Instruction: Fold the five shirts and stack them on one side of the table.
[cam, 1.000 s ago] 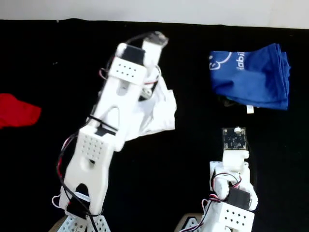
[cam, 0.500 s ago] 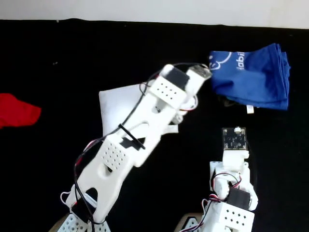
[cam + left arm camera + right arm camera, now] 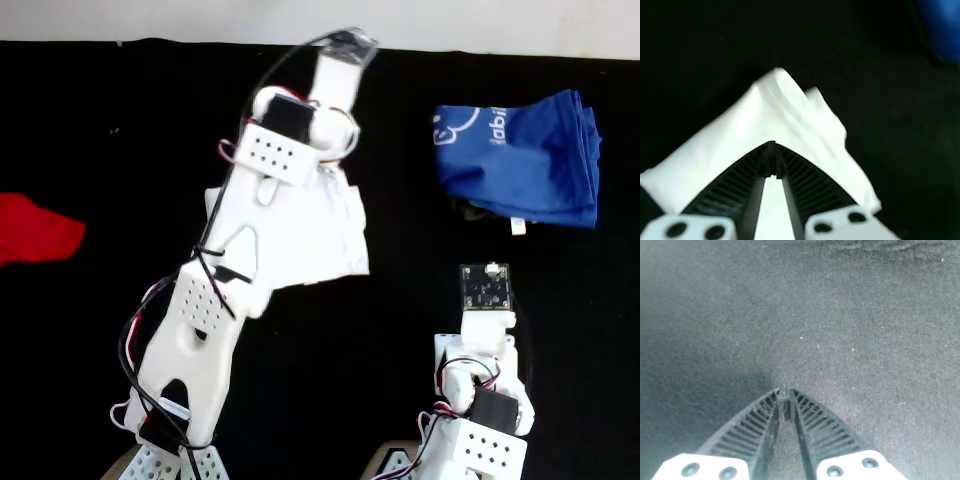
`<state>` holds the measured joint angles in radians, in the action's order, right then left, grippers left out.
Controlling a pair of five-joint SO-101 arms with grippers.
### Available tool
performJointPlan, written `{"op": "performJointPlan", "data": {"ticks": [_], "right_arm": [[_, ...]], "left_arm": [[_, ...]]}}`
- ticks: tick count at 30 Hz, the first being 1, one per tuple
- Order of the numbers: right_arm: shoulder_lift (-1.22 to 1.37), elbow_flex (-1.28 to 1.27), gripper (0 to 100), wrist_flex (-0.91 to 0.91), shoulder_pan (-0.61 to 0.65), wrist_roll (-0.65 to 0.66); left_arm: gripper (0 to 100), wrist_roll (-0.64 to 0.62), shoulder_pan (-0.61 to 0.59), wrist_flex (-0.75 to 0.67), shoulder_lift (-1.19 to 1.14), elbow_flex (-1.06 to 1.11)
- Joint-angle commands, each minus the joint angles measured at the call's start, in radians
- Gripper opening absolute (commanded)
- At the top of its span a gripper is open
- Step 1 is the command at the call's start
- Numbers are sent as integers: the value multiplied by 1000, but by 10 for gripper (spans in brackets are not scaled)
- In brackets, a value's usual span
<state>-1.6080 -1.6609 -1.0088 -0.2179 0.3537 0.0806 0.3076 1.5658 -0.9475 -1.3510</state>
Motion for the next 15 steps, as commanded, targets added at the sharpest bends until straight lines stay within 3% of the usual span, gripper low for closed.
{"op": "performJointPlan", "data": {"ticks": [1,9,15], "right_arm": [[-12,-119,9,-7,-10,0],[-12,-119,9,-7,-10,0],[-12,-119,9,-7,-10,0]], "left_arm": [[9,-9,-5,-83,-79,-33],[9,-6,87,-284,-229,-33],[9,-5,139,-242,-217,-48]]}}
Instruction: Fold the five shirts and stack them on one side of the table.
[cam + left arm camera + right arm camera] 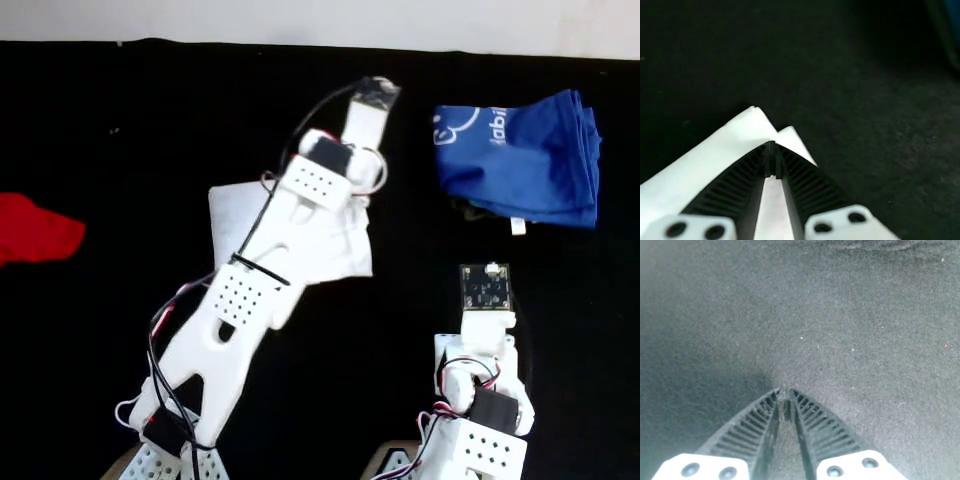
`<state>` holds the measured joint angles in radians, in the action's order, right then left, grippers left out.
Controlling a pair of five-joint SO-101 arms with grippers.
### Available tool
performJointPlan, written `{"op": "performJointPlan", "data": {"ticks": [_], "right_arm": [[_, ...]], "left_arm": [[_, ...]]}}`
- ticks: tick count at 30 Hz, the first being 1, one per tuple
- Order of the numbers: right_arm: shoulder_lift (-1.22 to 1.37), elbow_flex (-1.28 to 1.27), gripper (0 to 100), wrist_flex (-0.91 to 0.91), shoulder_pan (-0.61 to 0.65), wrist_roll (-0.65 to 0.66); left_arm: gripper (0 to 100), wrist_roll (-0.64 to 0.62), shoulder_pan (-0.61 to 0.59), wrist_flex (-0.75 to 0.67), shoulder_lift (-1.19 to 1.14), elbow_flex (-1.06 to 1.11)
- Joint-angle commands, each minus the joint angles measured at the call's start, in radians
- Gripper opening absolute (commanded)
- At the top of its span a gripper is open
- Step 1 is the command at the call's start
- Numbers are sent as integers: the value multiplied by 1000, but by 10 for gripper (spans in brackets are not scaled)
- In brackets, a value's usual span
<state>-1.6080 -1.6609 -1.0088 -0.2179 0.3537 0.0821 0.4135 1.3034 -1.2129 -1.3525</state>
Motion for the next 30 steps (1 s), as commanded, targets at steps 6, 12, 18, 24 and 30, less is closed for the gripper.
{"op": "performJointPlan", "data": {"ticks": [6,12,18,24,30], "right_arm": [[-12,-119,9,-7,-10,0],[-12,-119,9,-7,-10,0],[-12,-119,9,-7,-10,0],[-12,-119,9,-7,-10,-2],[-12,-119,9,-7,-10,-2]], "left_arm": [[9,-9,30,230,147,-234],[9,-9,19,440,196,-309],[9,-12,-27,480,288,-303],[9,-14,-74,485,559,-142],[9,-9,-162,479,995,421]]}}
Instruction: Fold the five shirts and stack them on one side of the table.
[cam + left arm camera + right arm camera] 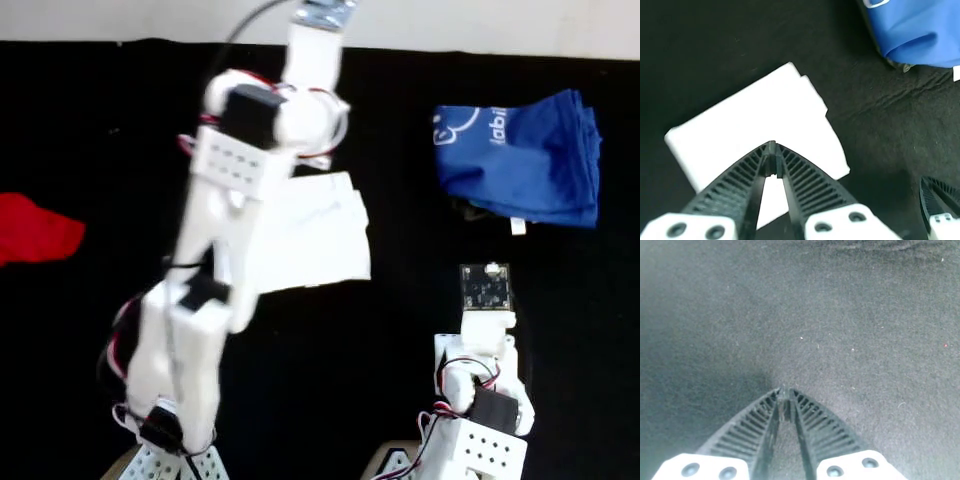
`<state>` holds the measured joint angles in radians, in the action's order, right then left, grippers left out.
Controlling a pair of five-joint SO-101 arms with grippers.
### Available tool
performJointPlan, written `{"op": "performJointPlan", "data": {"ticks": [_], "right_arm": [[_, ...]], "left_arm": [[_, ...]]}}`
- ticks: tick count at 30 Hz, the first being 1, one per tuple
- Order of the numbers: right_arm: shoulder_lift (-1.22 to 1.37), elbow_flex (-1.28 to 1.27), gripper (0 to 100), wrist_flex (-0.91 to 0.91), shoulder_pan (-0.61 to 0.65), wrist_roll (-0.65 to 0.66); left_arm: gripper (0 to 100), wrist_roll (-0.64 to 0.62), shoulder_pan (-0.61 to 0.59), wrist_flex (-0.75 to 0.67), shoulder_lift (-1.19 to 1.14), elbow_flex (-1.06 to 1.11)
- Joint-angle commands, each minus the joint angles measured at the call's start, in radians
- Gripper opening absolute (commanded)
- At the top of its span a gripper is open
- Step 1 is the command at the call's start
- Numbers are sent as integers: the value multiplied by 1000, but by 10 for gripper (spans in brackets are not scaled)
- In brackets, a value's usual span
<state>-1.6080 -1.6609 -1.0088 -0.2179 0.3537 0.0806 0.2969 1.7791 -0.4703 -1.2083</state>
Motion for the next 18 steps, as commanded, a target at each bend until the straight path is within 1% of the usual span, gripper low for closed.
{"op": "performJointPlan", "data": {"ticks": [1,4,8,11,14,16,18], "right_arm": [[-12,-119,9,-7,-10,-2],[-12,-119,9,-7,-10,-2],[-12,-119,9,-7,-8,-3],[-12,-119,9,-7,-8,-3],[-12,-119,9,-7,-8,-6],[-12,-117,9,-7,-8,-5],[-12,-110,9,-7,-8,0]], "left_arm": [[9,-5,-68,2,320,383],[9,-8,-148,-21,498,697],[9,-3,-266,-167,714,1139],[9,6,-367,-371,857,1500],[9,101,-479,-600,966,1834],[9,158,-550,-753,1012,2022],[9,180,-608,-881,1036,2164]]}}
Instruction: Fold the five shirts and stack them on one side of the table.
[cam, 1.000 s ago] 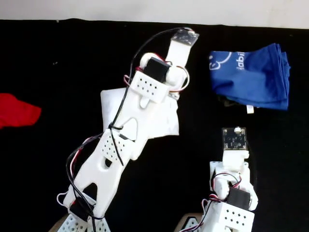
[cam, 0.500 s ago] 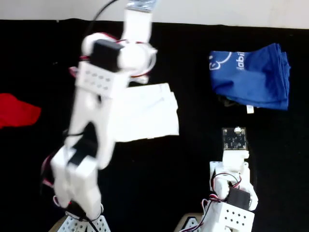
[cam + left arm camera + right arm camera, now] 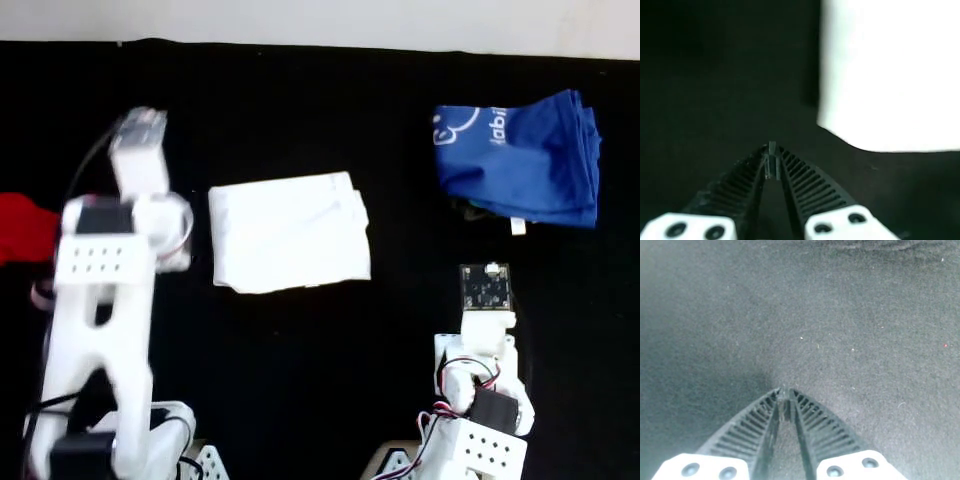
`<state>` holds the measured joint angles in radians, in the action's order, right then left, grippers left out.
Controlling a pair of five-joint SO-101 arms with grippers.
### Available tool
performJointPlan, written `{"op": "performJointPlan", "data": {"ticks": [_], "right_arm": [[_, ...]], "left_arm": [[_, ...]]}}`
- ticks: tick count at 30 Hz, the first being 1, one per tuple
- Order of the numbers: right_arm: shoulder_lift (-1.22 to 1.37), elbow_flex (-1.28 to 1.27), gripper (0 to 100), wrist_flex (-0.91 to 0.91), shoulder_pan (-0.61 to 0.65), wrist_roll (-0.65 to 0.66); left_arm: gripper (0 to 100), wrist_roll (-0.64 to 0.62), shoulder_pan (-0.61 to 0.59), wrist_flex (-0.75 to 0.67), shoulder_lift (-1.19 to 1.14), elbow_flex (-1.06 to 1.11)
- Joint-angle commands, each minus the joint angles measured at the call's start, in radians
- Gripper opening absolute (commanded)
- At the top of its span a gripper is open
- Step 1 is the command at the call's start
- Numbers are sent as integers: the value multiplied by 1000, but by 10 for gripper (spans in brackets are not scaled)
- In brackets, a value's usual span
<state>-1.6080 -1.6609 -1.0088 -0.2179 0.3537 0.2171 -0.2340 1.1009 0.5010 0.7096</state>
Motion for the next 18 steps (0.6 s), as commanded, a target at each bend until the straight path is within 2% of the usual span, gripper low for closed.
{"op": "performJointPlan", "data": {"ticks": [1,4,9,18], "right_arm": [[-10,-110,9,-7,-7,8],[-5,-71,9,-8,5,84],[-2,145,9,-104,48,92],[-1,515,9,-328,156,92]], "left_arm": [[9,43,-97,-247,67,298],[9,44,-125,-324,67,410],[9,41,-127,-442,73,541],[9,40,-125,-450,74,550]]}}
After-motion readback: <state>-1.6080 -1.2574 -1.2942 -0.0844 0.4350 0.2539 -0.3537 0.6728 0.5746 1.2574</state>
